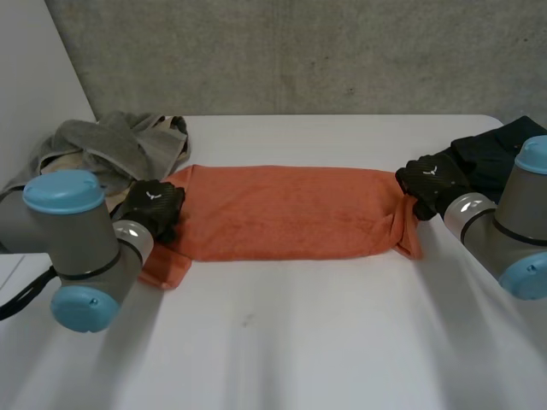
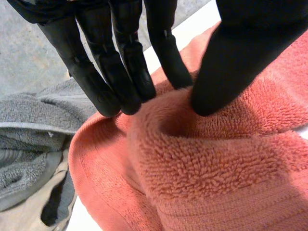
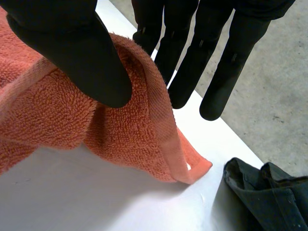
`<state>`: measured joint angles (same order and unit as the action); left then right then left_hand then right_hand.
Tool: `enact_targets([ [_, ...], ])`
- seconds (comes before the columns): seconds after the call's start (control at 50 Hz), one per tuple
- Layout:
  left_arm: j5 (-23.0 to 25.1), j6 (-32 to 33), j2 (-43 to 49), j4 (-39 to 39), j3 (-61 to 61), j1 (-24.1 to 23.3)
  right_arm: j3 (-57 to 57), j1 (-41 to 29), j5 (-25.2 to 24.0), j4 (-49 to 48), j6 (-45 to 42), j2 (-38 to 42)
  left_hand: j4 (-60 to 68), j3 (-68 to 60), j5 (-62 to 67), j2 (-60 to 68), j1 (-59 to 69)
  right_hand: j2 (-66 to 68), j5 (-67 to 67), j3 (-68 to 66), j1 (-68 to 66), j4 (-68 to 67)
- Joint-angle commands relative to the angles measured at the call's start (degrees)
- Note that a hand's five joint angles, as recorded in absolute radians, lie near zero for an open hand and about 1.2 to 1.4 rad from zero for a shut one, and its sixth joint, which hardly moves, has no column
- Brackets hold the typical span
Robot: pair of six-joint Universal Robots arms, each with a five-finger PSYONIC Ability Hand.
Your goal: Fold the laundry.
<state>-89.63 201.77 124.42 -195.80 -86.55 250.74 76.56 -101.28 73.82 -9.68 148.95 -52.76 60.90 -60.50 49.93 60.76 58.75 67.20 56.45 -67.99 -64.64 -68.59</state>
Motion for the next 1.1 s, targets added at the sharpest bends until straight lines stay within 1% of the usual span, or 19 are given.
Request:
enact_targets([
  [0.02, -0.2, -0.1, -8.2, 0.8, -4.9, 0.2, 0.1, 0.7, 0.9, 0.5, 0.0, -0.1, -45.4, 45.0, -44.4, -45.3, -43.3, 12.8, 13.6, -12.0, -15.4, -11.4],
  [0.06, -0.2, -0.1, -10.9, 0.8, -6.5, 0.1, 0.1, 0.8, 1.0, 0.7, 0.1, -0.2, -50.9, 50.5, -49.9, -50.8, -48.8, 12.8, 13.6, -12.0, -15.4, -11.4],
  [0.14, 0.8, 0.0, -17.9, 1.2, -11.7, 0.7, 0.1, 0.6, 1.0, 1.3, -0.2, -0.1, -50.9, 50.5, -49.9, -50.8, -48.8, 12.8, 13.6, -12.0, -15.4, -11.4],
  [0.18, 1.6, 0.1, -19.5, 1.5, -13.6, 1.0, 0.1, 0.5, 1.0, 1.6, -0.2, -0.1, -50.9, 50.5, -49.9, -50.8, -48.8, 12.8, 13.6, -12.0, -15.4, -11.4],
  [0.26, 4.6, 1.2, -22.3, 3.0, -18.1, 1.9, 0.2, 0.1, 1.0, 2.7, -0.2, -0.1, -40.6, 40.2, -39.7, -40.5, -38.5, 12.8, 13.6, -12.0, -15.4, -11.4],
  [0.34, 8.4, 3.9, -22.6, 5.0, -21.8, 4.7, 0.3, -0.1, 1.0, 3.2, -0.3, -0.1, -28.5, 28.1, -27.5, -28.4, -26.4, 12.8, 13.6, -12.0, -15.4, -11.4],
  [0.36, 10.2, 5.5, -22.5, 5.8, -22.9, 5.6, 0.3, -0.1, 1.0, 3.2, -0.4, -0.1, -24.2, 23.8, -23.2, -24.0, -22.0, 12.8, 13.6, -12.0, -15.4, -11.4],
  [0.42, 12.9, 8.0, -21.9, 6.7, -24.0, 7.0, 0.3, -0.1, 1.0, 3.2, -0.5, -0.1, -17.6, 17.2, -16.6, -17.4, -15.4, 12.8, 13.6, -12.0, -15.4, -11.4],
  [0.44, 14.6, 9.5, -21.2, 7.0, -24.4, 7.9, 0.3, -0.1, 1.0, 3.2, -0.5, -0.1, -15.2, 14.8, -14.3, -15.1, -13.1, 12.8, 13.6, -12.0, -15.4, -11.4],
  [0.5, 16.2, 11.4, -19.5, 7.1, -24.9, 9.3, 0.4, -0.1, 1.0, 3.3, -0.5, 0.0, -16.4, 16.0, -15.4, -16.2, -14.2, 12.8, 13.6, -12.0, -15.4, -11.4],
  [0.52, 16.9, 12.7, -18.4, 6.9, -24.7, 10.1, 0.4, -0.1, 1.0, 3.3, -0.5, -0.1, -19.2, 18.8, -18.2, -19.1, -17.1, 12.8, 13.6, -12.0, -15.4, -11.4],
  [0.62, 16.6, 14.1, -15.7, 6.4, -23.2, 11.3, 0.5, -0.1, 1.1, 3.4, -0.5, -0.1, -23.3, 22.9, -22.3, -23.1, -21.1, 12.8, 13.6, -12.0, -15.4, -11.4],
  [0.72, 15.4, 14.1, -13.4, 5.5, -21.6, 10.8, 1.0, -0.1, 1.1, 3.4, -0.5, -0.3, -23.1, 22.7, -22.1, -23.0, -21.0, 12.8, 13.6, -12.0, -15.4, -11.4],
  [0.8, 14.2, 14.1, -11.7, 2.9, -21.0, 10.3, 1.2, -0.2, 1.1, 3.4, -0.5, -0.2, -19.9, 19.5, -18.9, -19.8, -17.8, 12.8, 13.6, -12.0, -15.4, -11.4],
  [0.88, 13.4, 14.6, -9.9, -0.7, -20.9, 9.7, 1.2, -0.1, 1.1, 3.5, -0.5, -0.4, -12.2, 11.8, -11.2, -12.1, -10.0, 12.8, 13.6, -12.0, -15.4, -11.4],
  [0.92, 13.3, 15.2, -9.1, -2.7, -20.9, 9.4, 1.2, -0.1, 1.1, 3.9, -0.3, -0.6, -1.3, 0.9, -0.3, -1.1, 0.9, 12.8, 13.6, -12.0, -15.4, -11.4],
  [0.96, 13.3, 15.8, -8.8, -4.1, -20.9, 9.2, 1.2, -0.1, 1.1, 4.3, -0.2, -0.8, 14.2, -14.6, 15.1, 14.3, 16.3, 12.8, 13.6, -12.0, -15.4, -11.4],
  [0.98, 13.1, 16.5, -8.8, -5.3, -20.7, 9.2, 1.2, 0.0, 1.1, 4.8, -0.2, -0.9, 19.1, -19.4, 20.0, 19.2, 21.2, 12.8, 13.6, -12.0, -15.4, -11.4],
  [1.1, 10.0, 16.0, -10.9, -9.0, -21.0, 8.5, 1.0, 0.1, 2.3, 8.6, 1.3, -2.4, 19.1, -19.5, 20.1, 19.2, 21.2, 12.8, 13.6, -12.0, -15.4, -11.4],
])
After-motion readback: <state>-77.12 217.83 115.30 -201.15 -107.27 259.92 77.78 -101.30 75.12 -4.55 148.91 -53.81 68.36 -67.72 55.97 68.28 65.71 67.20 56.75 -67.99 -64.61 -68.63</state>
